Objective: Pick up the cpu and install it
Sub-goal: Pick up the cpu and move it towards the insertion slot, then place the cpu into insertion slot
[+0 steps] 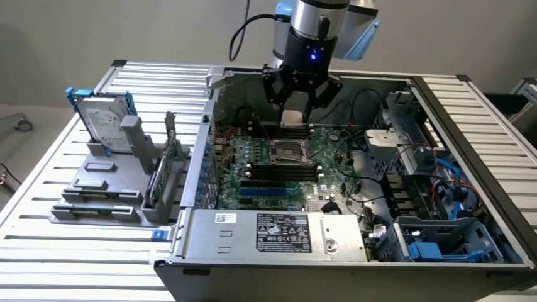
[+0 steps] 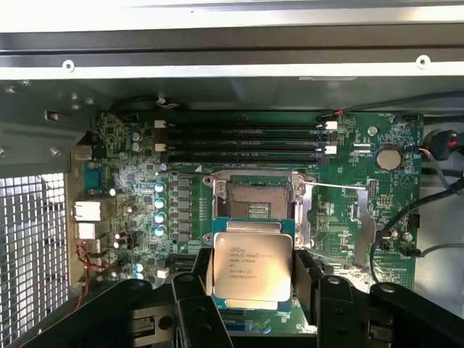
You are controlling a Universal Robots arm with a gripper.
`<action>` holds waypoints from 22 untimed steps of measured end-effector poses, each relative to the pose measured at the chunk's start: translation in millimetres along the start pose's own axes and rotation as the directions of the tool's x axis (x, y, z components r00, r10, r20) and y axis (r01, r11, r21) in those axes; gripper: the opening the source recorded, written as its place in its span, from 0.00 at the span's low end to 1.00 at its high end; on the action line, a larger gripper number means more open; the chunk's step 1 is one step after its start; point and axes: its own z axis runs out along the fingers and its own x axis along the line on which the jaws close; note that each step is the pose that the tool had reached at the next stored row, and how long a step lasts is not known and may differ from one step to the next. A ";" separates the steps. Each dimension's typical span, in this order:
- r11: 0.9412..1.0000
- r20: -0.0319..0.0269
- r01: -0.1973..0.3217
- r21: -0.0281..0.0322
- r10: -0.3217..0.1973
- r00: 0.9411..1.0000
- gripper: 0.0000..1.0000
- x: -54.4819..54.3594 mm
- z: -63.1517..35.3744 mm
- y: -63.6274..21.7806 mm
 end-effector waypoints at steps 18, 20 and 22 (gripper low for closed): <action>1.000 -0.001 0.001 -0.002 -0.001 1.000 0.54 -1.1 8.8 1.7; 1.000 -0.001 0.001 -0.002 -0.001 1.000 0.54 -1.1 8.8 1.7; 1.000 -0.001 0.000 -0.002 -0.001 1.000 0.54 -1.1 8.8 1.7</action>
